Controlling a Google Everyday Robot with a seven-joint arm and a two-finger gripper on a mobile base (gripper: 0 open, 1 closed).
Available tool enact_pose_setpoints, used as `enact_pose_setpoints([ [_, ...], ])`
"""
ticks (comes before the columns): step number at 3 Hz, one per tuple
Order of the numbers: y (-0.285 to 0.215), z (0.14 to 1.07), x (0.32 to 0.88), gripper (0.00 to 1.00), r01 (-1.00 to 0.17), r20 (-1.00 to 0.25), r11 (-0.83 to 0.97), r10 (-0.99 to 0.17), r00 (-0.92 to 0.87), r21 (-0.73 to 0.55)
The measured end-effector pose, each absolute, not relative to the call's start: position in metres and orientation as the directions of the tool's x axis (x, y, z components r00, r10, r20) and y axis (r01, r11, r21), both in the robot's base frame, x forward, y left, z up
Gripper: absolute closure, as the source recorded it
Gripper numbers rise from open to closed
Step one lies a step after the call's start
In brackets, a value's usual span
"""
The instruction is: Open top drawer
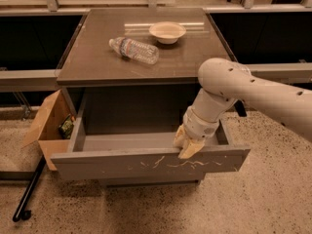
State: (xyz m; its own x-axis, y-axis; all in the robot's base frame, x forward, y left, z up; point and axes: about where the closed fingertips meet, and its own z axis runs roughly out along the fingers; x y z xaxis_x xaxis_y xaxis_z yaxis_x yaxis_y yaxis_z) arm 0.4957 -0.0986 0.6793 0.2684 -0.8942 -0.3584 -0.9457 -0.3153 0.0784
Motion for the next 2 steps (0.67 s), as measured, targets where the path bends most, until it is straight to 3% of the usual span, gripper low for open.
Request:
enact_pose_setpoints([
  [1,-0.0993,0.682,0.496,0.44,-0.944,-0.357,-0.322,-0.892,0.277,0.073],
  [2,-0.0989,0.6837,0.496,0.2,-0.942,-0.357,-0.327,-0.89,0.283,0.069],
])
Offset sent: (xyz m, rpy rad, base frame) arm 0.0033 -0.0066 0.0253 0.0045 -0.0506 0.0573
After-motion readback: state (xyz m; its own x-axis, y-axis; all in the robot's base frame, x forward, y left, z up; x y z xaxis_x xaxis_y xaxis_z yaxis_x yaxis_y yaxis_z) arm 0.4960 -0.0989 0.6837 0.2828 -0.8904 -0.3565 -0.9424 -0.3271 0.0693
